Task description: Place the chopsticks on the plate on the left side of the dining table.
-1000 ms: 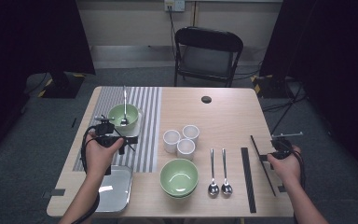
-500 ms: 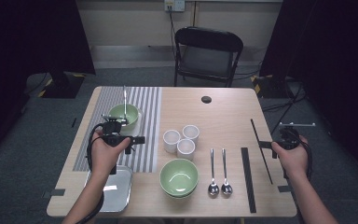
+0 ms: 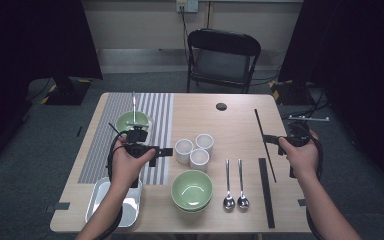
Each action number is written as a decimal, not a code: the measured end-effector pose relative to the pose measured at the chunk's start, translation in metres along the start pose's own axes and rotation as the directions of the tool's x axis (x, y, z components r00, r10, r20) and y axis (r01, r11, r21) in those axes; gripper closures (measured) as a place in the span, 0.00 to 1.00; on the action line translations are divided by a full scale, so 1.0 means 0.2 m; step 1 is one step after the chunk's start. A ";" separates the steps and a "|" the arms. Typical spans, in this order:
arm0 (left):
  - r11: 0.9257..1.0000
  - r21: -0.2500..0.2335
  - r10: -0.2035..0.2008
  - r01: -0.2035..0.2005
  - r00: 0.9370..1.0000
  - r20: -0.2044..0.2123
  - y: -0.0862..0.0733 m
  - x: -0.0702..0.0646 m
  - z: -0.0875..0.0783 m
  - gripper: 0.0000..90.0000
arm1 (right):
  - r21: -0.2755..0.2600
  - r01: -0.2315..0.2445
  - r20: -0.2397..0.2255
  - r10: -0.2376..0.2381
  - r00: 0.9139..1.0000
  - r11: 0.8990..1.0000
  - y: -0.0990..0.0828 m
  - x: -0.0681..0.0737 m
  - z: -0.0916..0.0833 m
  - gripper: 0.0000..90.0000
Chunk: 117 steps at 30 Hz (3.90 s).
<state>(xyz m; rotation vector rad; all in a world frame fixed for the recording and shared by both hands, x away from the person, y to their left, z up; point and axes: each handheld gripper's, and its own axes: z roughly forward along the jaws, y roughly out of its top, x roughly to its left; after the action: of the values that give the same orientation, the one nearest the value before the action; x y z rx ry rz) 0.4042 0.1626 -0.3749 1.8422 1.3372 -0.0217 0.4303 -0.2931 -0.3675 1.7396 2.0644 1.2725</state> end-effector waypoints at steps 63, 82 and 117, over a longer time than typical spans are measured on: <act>0.985 0.092 0.130 -0.148 0.976 0.174 0.04 -0.47 0.38 0.39 | -0.070 0.051 -0.177 -0.063 0.982 0.996 0.09 0.44 0.17 0.97; 0.984 0.096 0.121 -0.147 0.964 0.237 0.04 -0.55 0.45 0.40 | -0.077 0.048 -0.215 -0.064 0.974 0.996 0.08 0.52 0.23 0.97; 0.991 0.122 0.022 -0.059 0.958 0.284 0.02 -0.52 0.50 0.92 | -0.072 0.001 -0.262 -0.020 0.965 0.997 0.07 0.53 0.25 0.96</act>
<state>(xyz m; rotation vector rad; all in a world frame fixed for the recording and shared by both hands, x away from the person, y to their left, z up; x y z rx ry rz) 0.4054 0.0194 -0.3889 1.8914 1.1193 -0.3455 0.4380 -0.1756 -0.3486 1.6018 2.1276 1.6304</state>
